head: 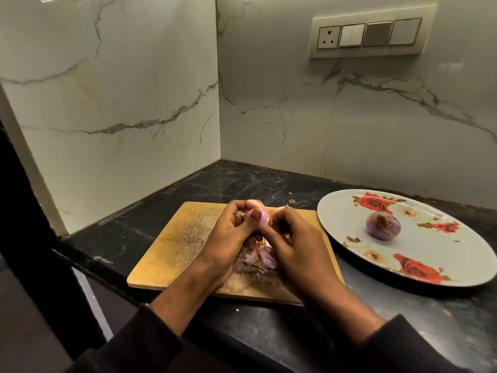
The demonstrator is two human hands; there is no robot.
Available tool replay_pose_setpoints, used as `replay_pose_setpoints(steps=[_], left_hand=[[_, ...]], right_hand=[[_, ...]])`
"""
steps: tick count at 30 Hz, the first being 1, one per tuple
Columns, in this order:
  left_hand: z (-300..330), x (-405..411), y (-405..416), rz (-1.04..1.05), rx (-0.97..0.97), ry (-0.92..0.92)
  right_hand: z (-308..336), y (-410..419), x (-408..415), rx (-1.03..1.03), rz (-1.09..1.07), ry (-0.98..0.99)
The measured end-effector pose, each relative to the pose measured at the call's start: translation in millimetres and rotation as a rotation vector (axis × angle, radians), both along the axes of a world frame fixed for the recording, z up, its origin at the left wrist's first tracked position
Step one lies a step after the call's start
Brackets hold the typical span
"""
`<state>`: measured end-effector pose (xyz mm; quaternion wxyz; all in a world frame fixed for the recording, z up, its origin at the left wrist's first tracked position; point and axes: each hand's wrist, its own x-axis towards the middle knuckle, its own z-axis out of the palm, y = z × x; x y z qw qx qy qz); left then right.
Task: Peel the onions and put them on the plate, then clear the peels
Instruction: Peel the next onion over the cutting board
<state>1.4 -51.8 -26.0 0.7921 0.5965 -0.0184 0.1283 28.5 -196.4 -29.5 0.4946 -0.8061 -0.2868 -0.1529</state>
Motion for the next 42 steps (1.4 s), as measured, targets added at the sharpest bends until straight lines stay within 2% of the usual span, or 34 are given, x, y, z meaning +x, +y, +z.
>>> replay_pose_setpoints(steps=[3,10,18,22,25,28,36,40,42], left_hand=[[-0.7,0.3,1.4,-0.013,0.064,-0.027],[0.6,-0.6,-1.6,-0.018,0.062,-0.013],[2.2,-1.3,-0.9,-0.024,0.043,-0.003],[1.2,-1.0,-1.6,-0.043,-0.015,0.008],[2.0,-0.6,-2.5,-0.039,0.033,0.015],[3.0,0.1,-2.3,-0.046,0.076,0.017],[1.7,-1.6,-1.0,-0.03,0.04,0.012],[2.6,-2.3,-0.5,0.025,0.06,0.0],[2.4,-2.4,-0.7,0.036,0.079,0.002]], right_hand=[[-1.7,-1.6,1.3,-0.033,0.012,-0.04],[1.9,-3.4,1.9,-0.115,0.011,-0.093],[1.7,-3.8,5.1,-0.008,0.069,-0.024],[-2.6,-2.5,9.4,-0.091,-0.019,-0.118],[-3.2,-3.2,8.3,-0.151,-0.072,-0.143],[-1.8,-3.3,6.4,-0.116,-0.102,-0.182],[0.8,-1.8,2.3,0.068,0.028,-0.025],[5.7,-2.4,2.6,0.154,-0.021,0.089],[6.4,-4.4,5.5,0.124,-0.045,0.134]])
